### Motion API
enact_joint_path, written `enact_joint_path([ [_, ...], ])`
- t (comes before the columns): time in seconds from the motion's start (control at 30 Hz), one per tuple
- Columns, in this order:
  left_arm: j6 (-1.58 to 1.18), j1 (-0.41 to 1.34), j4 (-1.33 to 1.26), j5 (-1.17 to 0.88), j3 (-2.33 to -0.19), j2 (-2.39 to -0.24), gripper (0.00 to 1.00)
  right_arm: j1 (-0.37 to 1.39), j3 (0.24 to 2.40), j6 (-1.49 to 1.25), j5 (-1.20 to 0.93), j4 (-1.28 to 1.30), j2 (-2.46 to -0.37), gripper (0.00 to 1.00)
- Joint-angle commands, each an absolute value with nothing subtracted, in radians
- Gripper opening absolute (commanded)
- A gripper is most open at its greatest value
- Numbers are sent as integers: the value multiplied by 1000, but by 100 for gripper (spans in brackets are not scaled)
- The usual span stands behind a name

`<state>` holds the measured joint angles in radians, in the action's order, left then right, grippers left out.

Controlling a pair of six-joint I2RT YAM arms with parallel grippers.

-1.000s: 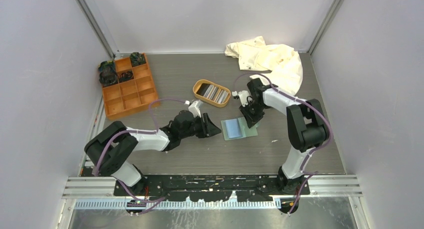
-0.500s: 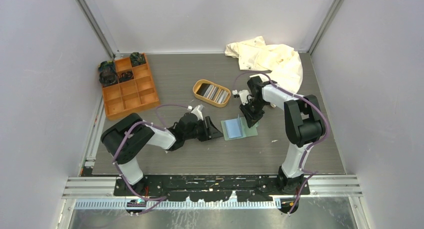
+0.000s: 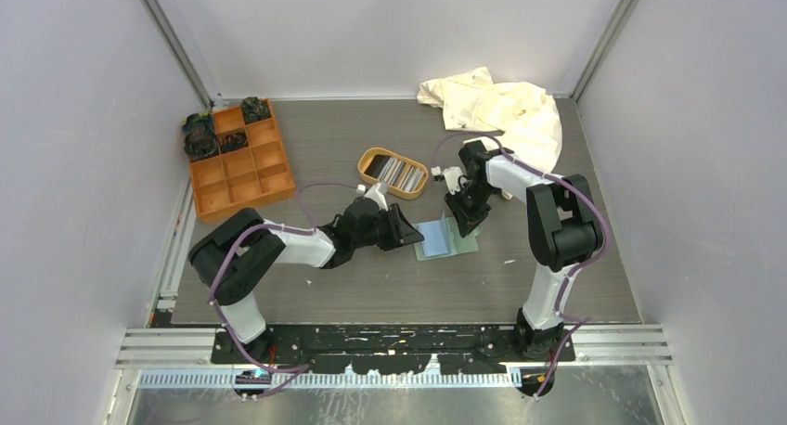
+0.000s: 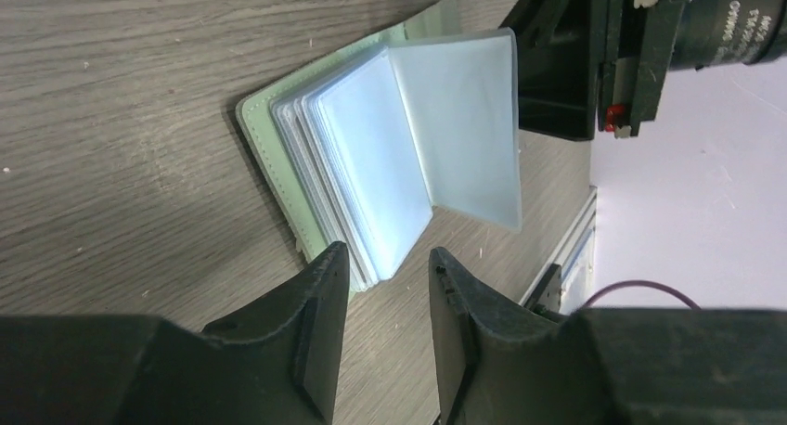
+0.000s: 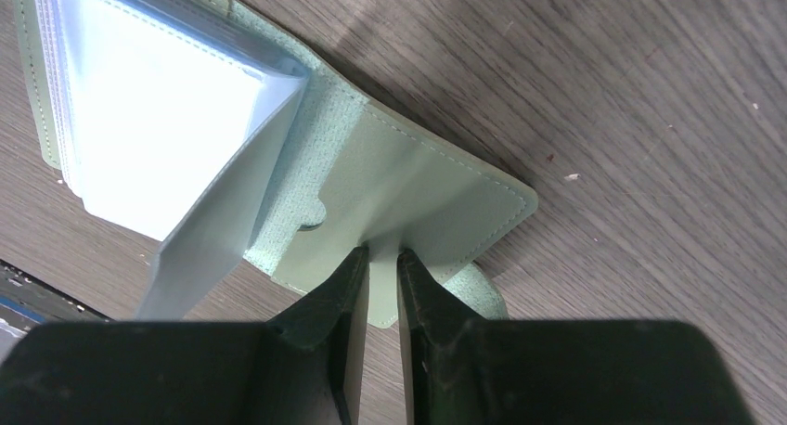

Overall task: Put the credit cards into the card holder
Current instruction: Open the card holder at the center of the board.

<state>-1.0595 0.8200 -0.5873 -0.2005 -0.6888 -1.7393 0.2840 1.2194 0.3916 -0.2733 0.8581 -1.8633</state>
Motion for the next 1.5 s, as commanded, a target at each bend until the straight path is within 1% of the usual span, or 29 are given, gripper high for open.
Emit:
enact_joint_path([
  [0.0,-1046,844,-420,-111,-773,-1720,37,285,1215,403,-285,910,-1892,23],
  [0.1,-1043,862,-327,-68,-825,-1726,35,285,1213,404,-287,913,-1897,23],
  [0.17,-1040,872,-265,-44,-863,-1735,25,285,1215,407,-287,915,-1900,23],
  [0.27,-1033,892,-174,-11,-914,-1751,24,286,1215,407,-287,916,-1901,23],
  [0.47,-1025,915,-113,32,-969,-1773,25,284,1214,407,-288,916,-1903,23],
  [0.77,-1010,917,-106,12,-1010,-1810,28,286,1215,410,-293,922,-1905,23],
  [1.0,-991,917,-104,5,-1009,-1784,28,286,1216,411,-296,925,-1906,23],
  [1.27,-931,917,-176,-62,-986,-1765,31,287,1217,415,-310,929,-1908,23],
  [1.47,-937,917,-229,-92,-978,-1767,31,286,1218,417,-312,934,-1911,23],
])
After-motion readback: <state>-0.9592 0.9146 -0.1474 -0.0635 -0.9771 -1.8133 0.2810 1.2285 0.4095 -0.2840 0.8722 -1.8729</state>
